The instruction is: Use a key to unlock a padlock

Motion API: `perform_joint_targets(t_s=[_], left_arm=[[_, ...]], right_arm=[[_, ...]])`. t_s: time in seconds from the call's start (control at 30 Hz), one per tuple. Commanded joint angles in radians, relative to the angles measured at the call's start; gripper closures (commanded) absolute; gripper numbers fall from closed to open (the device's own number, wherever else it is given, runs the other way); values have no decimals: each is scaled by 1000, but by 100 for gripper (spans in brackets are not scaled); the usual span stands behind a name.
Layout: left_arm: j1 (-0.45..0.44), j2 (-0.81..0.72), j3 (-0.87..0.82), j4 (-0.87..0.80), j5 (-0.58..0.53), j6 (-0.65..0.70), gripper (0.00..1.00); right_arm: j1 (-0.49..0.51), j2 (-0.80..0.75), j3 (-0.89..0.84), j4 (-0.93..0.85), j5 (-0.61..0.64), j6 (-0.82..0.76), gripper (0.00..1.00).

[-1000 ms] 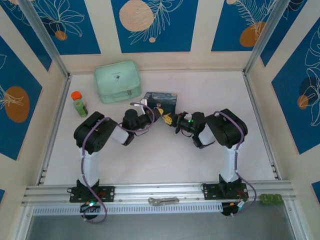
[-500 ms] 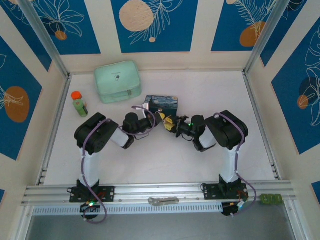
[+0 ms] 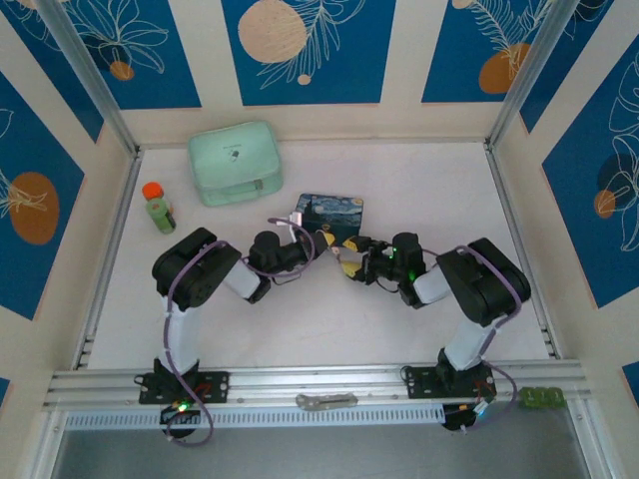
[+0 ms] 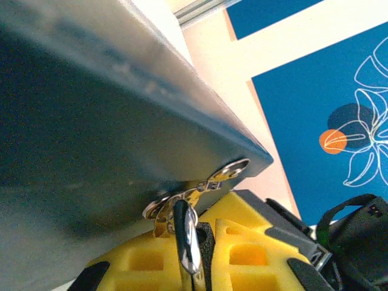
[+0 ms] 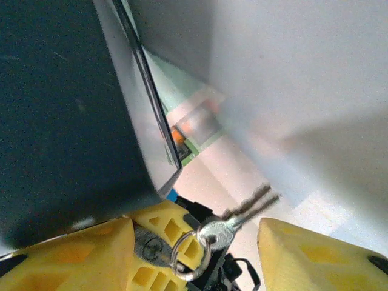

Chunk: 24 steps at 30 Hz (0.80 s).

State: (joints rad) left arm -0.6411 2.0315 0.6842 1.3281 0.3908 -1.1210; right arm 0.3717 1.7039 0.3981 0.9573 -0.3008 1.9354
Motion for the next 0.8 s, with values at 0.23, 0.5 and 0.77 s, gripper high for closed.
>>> perform_joint_targets(t_s=[0.23,0.5,0.77], left_arm=[[-14,-43,14,-297,-95,58,100],[-15,-55,-15,-306,-93,43,59],[0,-192,-98,-379,-135,65,28]], right_arm=[[-35,-348,100,-761,169,-434,43],[-71,-472,153,-936,232,-595,43],[-54,-483,246,-1028,269,-745,43]])
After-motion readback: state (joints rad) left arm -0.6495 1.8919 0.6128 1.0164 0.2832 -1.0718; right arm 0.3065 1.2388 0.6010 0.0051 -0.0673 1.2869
